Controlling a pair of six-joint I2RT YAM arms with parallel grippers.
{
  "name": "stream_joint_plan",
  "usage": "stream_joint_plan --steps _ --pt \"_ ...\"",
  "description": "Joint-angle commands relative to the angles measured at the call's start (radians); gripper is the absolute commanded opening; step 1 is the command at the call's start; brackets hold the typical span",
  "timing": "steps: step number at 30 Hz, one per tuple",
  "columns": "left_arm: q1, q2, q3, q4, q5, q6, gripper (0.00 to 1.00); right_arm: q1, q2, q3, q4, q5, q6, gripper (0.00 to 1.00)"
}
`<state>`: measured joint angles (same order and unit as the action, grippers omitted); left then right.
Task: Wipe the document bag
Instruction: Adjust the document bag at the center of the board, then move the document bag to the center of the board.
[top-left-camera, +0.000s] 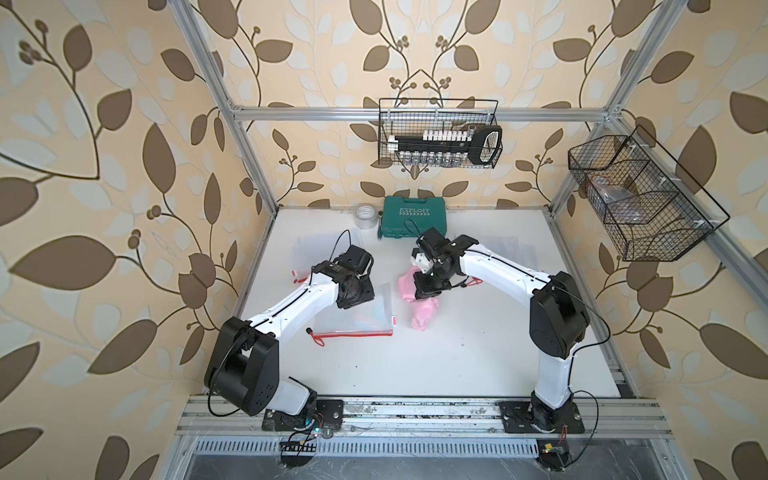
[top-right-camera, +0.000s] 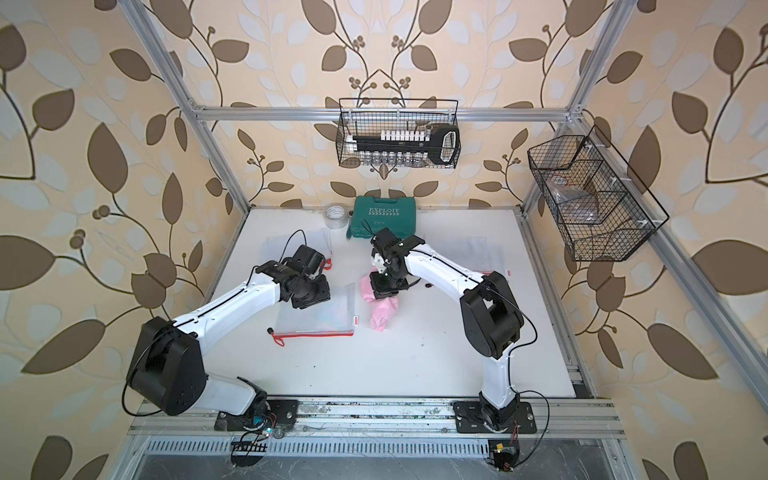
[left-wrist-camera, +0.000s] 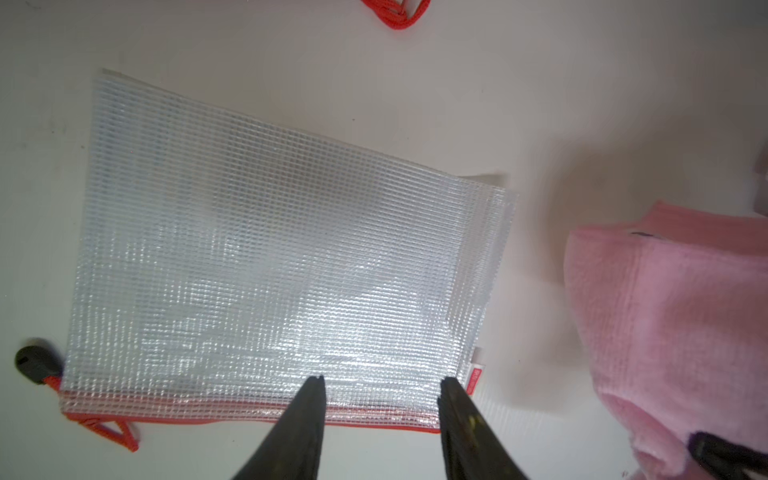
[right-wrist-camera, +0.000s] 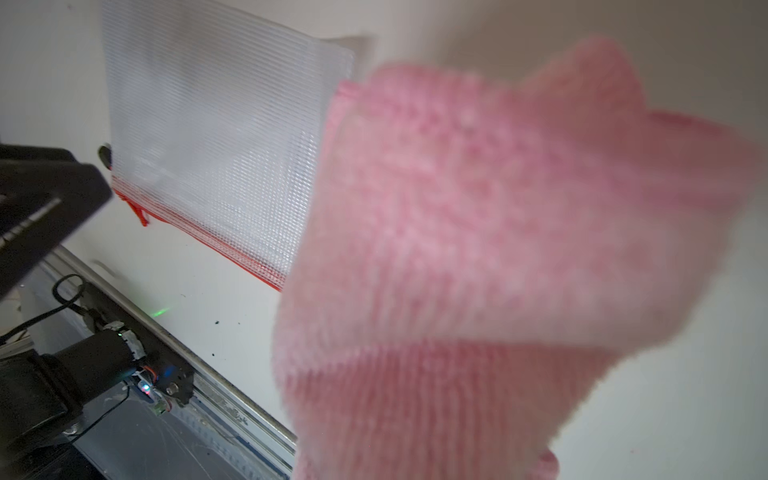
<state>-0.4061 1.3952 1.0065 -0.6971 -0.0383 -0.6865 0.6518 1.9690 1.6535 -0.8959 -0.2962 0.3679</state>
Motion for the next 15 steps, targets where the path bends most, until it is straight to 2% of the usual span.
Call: stream_joint_plan --steps 1,6,11,15 --pt "0.039 -0.082 0.005 -0.031 -0.053 -0.017 0.47 0.052 0.075 0.103 0.008 -0.072 -0.037 0.00" --pt "0.088 -0.100 -0.019 -0.046 -0.043 -0.023 0.46 0.096 0.235 0.209 0.012 -0.175 -0.039 0.00" --pt "0.121 -0.096 -0.059 -0.019 0.027 -0.008 0.47 0.105 0.372 0.213 0.011 -0.181 -0.065 0.00" --pt "0.122 -0.065 -0.071 -0.011 0.076 0.014 0.48 0.088 0.372 0.150 -0.067 -0.033 -0.137 0.00"
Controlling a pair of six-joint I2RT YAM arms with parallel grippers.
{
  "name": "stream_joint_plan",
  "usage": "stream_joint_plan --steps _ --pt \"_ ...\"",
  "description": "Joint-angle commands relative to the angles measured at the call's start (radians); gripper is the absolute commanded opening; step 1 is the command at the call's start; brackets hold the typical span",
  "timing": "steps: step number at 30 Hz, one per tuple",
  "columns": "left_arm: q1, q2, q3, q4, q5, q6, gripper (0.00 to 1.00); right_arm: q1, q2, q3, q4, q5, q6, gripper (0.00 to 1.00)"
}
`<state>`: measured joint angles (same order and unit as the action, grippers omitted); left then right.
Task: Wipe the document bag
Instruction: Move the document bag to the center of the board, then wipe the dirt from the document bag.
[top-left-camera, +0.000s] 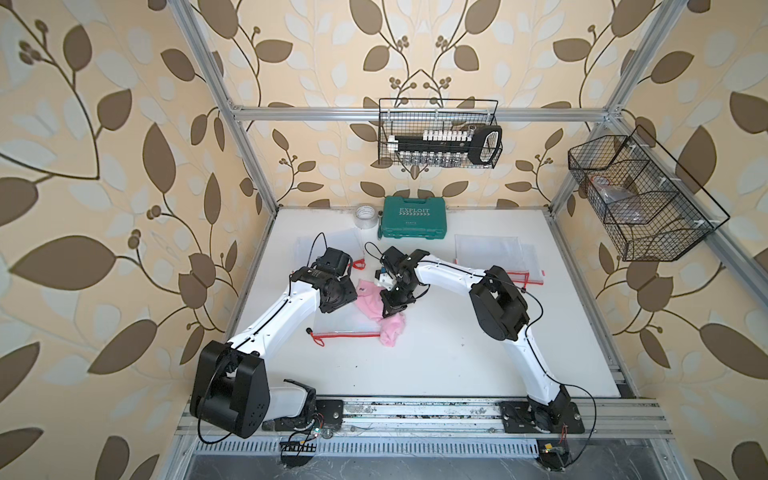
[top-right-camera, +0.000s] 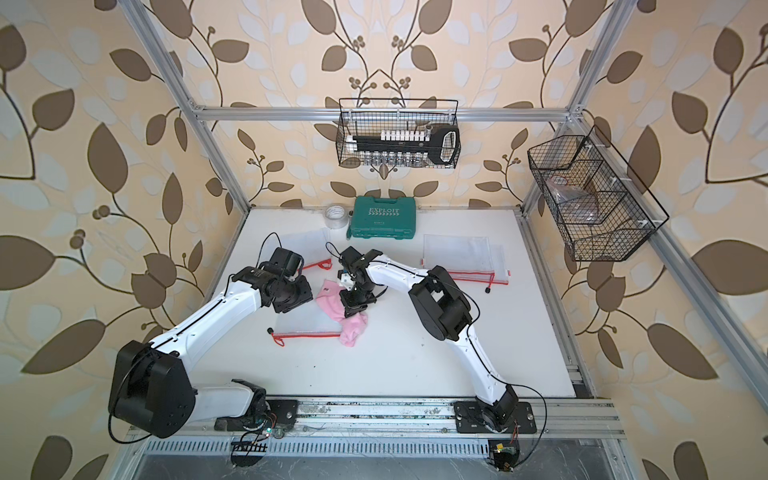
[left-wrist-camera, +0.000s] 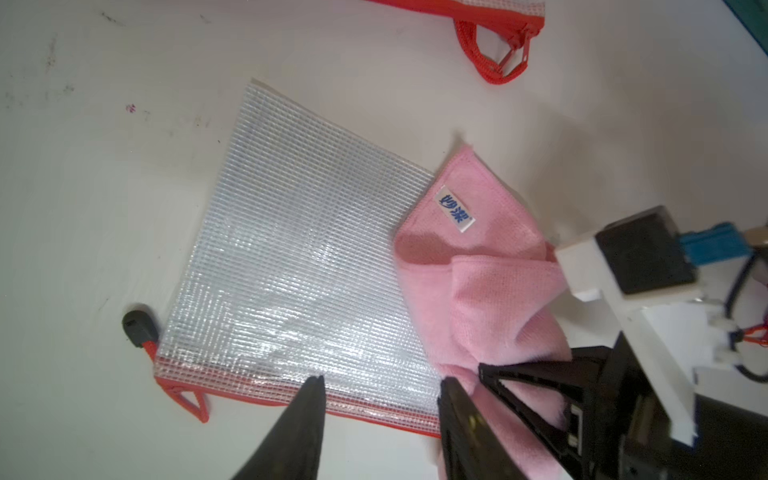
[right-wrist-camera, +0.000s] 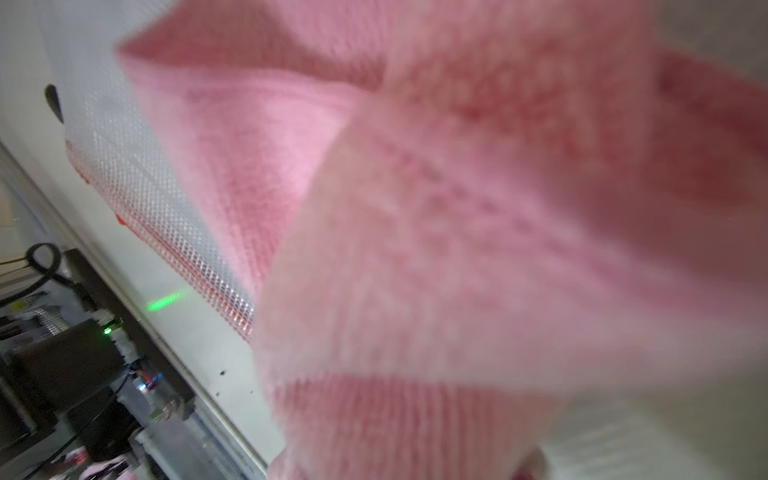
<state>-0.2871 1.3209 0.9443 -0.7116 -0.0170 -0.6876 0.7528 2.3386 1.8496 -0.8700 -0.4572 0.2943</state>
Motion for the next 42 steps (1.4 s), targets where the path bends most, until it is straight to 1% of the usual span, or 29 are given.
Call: stream_joint_plan --steps 1,6,7,10,12,16,19,25,27,28,31,32,33,35,37,42 --pt "0.003 0.014 -0.017 0.009 0.071 0.016 0.48 -0.026 -0.010 -0.075 -0.115 0.175 -0.080 0.00" --pt "-0.007 0.048 -0.086 0.104 0.185 -0.005 0.47 -0.043 -0.108 -0.226 -0.192 0.443 -0.168 0.00" --pt "-0.021 0.059 -0.100 0.133 0.207 -0.009 0.47 -0.069 -0.130 -0.254 -0.199 0.487 -0.178 0.00" --pt "-0.084 0.107 -0.120 0.193 0.232 -0.018 0.46 -0.073 -0.193 -0.313 -0.194 0.577 -0.211 0.00" --pt "-0.118 0.165 -0.113 0.209 0.228 -0.022 0.46 -0.073 -0.227 -0.336 -0.181 0.603 -0.241 0.00" --pt "-0.153 0.260 -0.097 0.256 0.250 -0.019 0.43 -0.075 -0.263 -0.336 -0.173 0.600 -0.256 0.00" --pt "-0.170 0.293 -0.077 0.261 0.258 -0.015 0.41 -0.073 -0.271 -0.329 -0.171 0.574 -0.254 0.00" --pt "-0.175 0.230 -0.080 0.250 0.236 -0.018 0.39 -0.073 -0.259 -0.318 -0.184 0.561 -0.249 0.00" --pt "-0.174 0.234 -0.050 0.179 0.195 -0.015 0.34 -0.073 -0.275 -0.314 -0.186 0.547 -0.246 0.00" --pt "-0.177 0.211 -0.043 0.160 0.173 -0.009 0.34 -0.073 -0.285 -0.313 -0.186 0.539 -0.244 0.00" --pt "-0.178 0.113 -0.067 0.228 0.186 0.010 0.35 -0.073 -0.293 -0.315 -0.186 0.528 -0.238 0.00" --pt "-0.178 0.094 -0.064 0.252 0.208 0.016 0.36 -0.073 -0.286 -0.315 -0.186 0.523 -0.236 0.00" --pt "-0.178 0.110 -0.056 0.274 0.241 0.021 0.36 -0.073 -0.280 -0.316 -0.187 0.520 -0.233 0.00" --pt "-0.182 0.193 -0.034 0.295 0.295 0.018 0.36 -0.073 -0.275 -0.317 -0.187 0.508 -0.231 0.00" --pt "-0.193 0.248 -0.032 0.332 0.342 0.016 0.36 -0.073 -0.281 -0.314 -0.187 0.504 -0.230 0.00" --pt "-0.204 0.331 -0.040 0.282 0.293 0.018 0.32 -0.088 -0.305 -0.304 -0.192 0.476 -0.219 0.00"
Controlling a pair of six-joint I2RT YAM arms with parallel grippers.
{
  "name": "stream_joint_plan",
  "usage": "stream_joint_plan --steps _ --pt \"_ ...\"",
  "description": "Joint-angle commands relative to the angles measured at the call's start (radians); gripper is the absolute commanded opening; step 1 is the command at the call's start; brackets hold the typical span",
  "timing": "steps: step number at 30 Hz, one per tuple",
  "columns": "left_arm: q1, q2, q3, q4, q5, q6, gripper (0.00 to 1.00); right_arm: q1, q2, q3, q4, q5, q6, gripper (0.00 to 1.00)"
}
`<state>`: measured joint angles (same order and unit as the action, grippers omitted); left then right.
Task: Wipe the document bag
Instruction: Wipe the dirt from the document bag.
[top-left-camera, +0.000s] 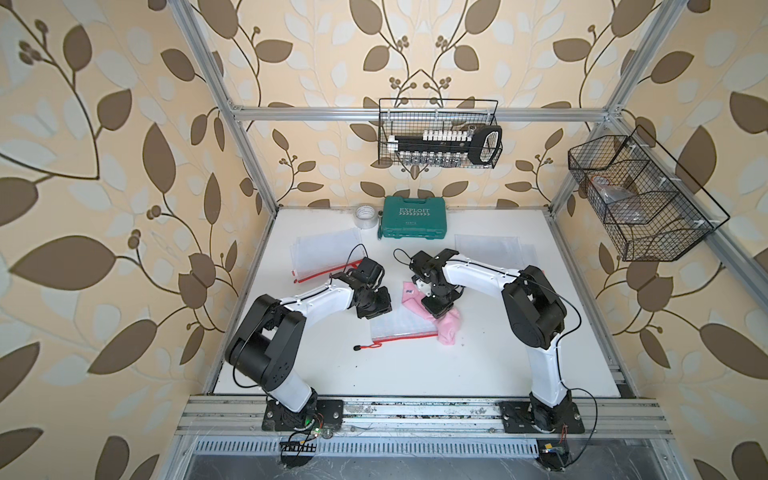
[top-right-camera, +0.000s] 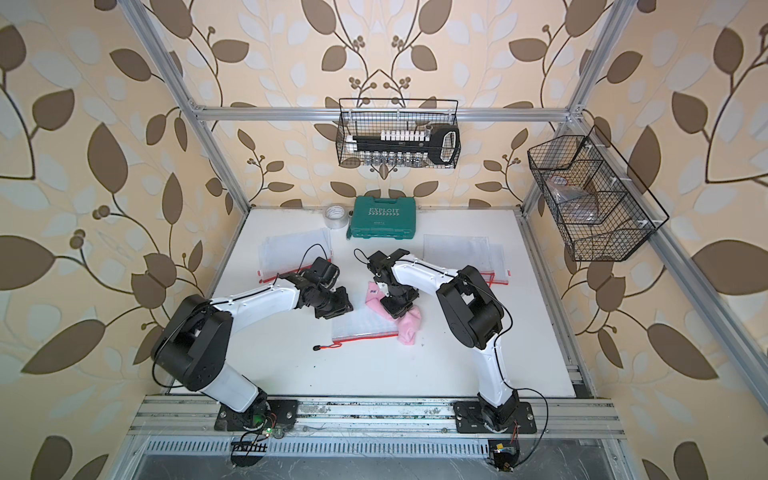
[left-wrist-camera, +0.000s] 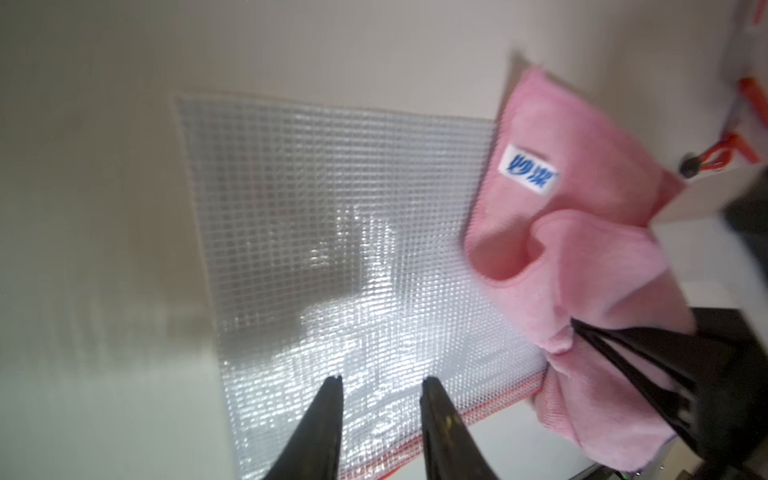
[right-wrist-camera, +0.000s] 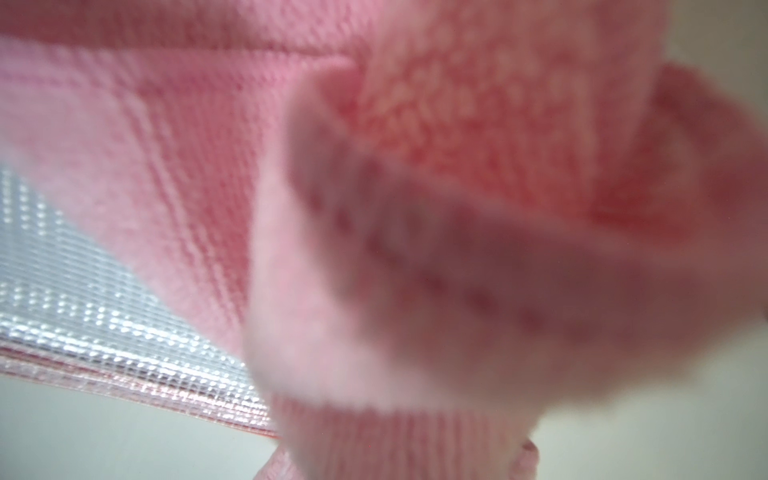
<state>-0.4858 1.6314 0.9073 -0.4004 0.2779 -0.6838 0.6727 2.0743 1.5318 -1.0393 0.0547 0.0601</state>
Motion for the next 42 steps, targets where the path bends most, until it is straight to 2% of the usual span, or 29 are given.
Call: stream_joint_plan --steps 1,6,10,13,15,18,20,24,28,29,31,34,36,38,40,42 --pt "-0.006 0.041 -0.005 -0.048 -0.022 0.013 0.30 -0.011 -0.052 0.017 -0.020 -0.053 0.020 0.00" --pt "-0.008 0.107 -0.022 -0.122 -0.095 0.009 0.18 -0.012 -0.113 0.069 -0.041 -0.177 0.049 0.00" --pt "-0.014 0.123 -0.035 -0.137 -0.124 0.009 0.08 -0.004 -0.131 0.096 0.019 -0.332 0.105 0.00" --pt "-0.016 0.107 -0.045 -0.123 -0.129 -0.002 0.04 0.031 -0.004 0.188 0.047 -0.442 0.117 0.00" --pt "-0.016 0.095 -0.051 -0.122 -0.136 -0.012 0.02 0.070 0.093 0.262 0.067 -0.473 0.124 0.00" --pt "-0.016 0.061 -0.071 -0.116 -0.144 -0.026 0.00 0.073 0.211 0.333 0.111 -0.561 0.159 0.00" --pt "-0.015 0.044 -0.082 -0.118 -0.156 -0.032 0.00 0.055 0.255 0.343 0.118 -0.569 0.182 0.00" --pt "-0.015 0.044 -0.088 -0.125 -0.165 -0.039 0.00 -0.061 0.178 0.168 0.147 -0.499 0.243 0.00" --pt "-0.016 0.054 -0.087 -0.125 -0.171 -0.041 0.00 -0.159 0.009 0.013 -0.009 -0.065 0.196 0.00" --pt "-0.015 0.054 -0.087 -0.125 -0.171 -0.043 0.00 -0.169 -0.037 -0.018 -0.028 0.012 0.181 0.00" --pt "-0.016 0.049 -0.088 -0.121 -0.172 -0.046 0.00 -0.160 -0.116 -0.048 -0.043 0.035 0.156 0.00" --pt "-0.015 0.042 -0.090 -0.119 -0.173 -0.052 0.00 -0.074 -0.129 -0.015 -0.050 -0.153 0.121 0.00" --pt "-0.017 0.035 -0.090 -0.115 -0.174 -0.055 0.00 0.008 -0.076 0.039 -0.042 -0.314 0.121 0.00" --pt "-0.017 0.031 -0.089 -0.116 -0.177 -0.058 0.00 0.074 -0.006 0.083 0.011 -0.410 0.159 0.00" --pt "-0.016 0.028 -0.088 -0.117 -0.180 -0.060 0.00 0.084 0.049 0.083 0.097 -0.514 0.239 0.00" --pt "-0.016 0.022 -0.088 -0.119 -0.183 -0.061 0.00 0.066 0.084 0.052 0.161 -0.552 0.295 0.00"
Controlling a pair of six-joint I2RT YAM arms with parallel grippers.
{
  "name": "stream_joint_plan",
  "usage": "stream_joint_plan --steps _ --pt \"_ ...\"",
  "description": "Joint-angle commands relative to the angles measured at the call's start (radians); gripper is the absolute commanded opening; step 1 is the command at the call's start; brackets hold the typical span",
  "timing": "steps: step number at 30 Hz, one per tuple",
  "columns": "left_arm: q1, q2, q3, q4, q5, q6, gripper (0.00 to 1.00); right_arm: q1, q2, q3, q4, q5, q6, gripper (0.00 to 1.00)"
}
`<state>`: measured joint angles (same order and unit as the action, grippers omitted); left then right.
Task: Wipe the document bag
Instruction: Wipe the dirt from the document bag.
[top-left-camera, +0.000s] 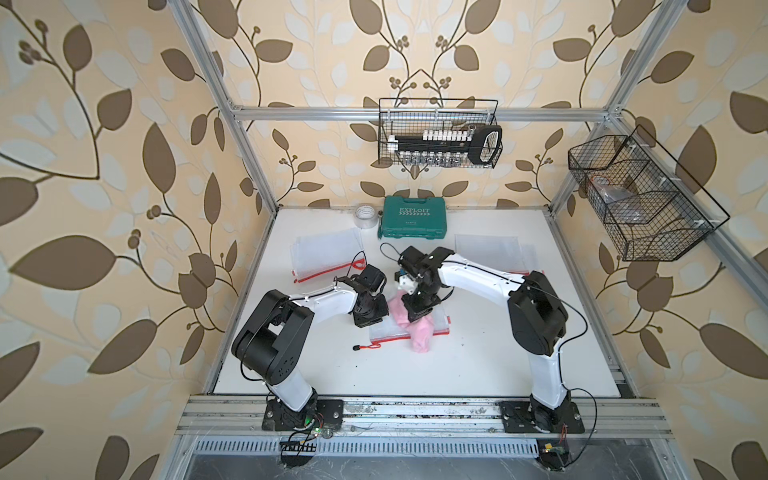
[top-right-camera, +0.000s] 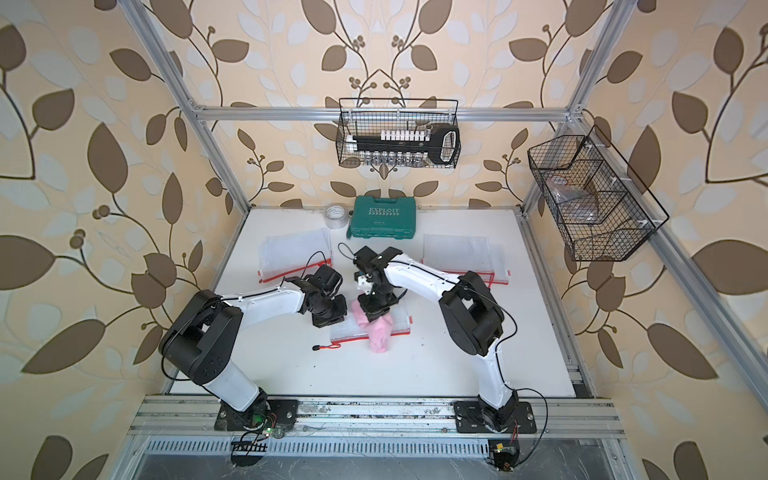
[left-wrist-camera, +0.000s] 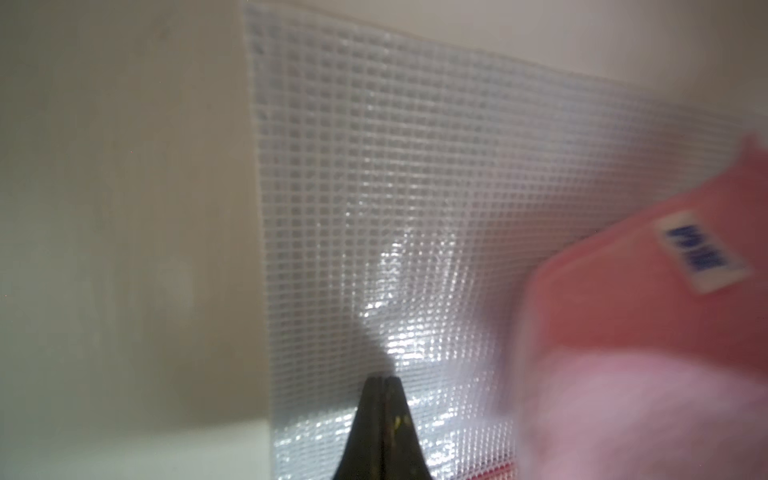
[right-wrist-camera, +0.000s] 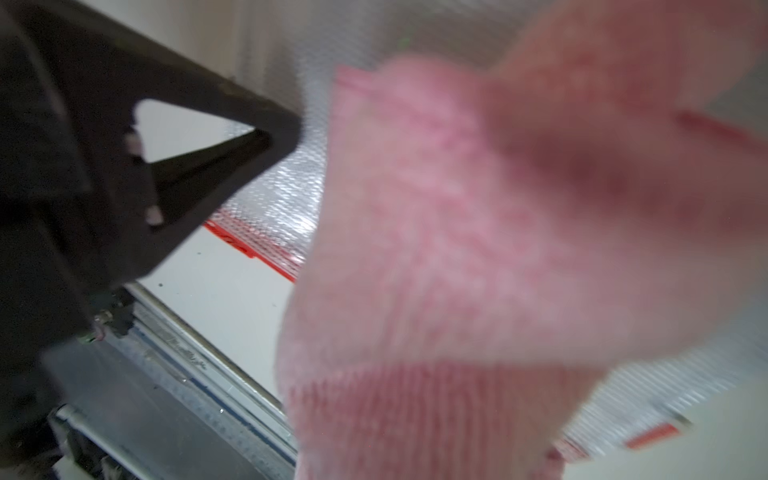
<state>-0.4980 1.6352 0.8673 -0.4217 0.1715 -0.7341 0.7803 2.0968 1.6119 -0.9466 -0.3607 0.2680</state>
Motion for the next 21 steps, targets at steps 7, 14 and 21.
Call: stream_joint_plan --steps 7,14,21 --pt "-0.005 0.013 -0.064 -0.089 -0.078 -0.016 0.00 -0.278 -0.108 -0.290 0.044 0.120 0.085 0.00" --pt "-0.005 0.006 -0.064 -0.093 -0.083 -0.003 0.00 -0.290 -0.281 -0.229 -0.135 0.339 -0.021 0.00" --pt "-0.004 0.006 -0.050 -0.105 -0.091 -0.008 0.00 -0.098 -0.043 0.031 -0.019 -0.015 0.049 0.00"
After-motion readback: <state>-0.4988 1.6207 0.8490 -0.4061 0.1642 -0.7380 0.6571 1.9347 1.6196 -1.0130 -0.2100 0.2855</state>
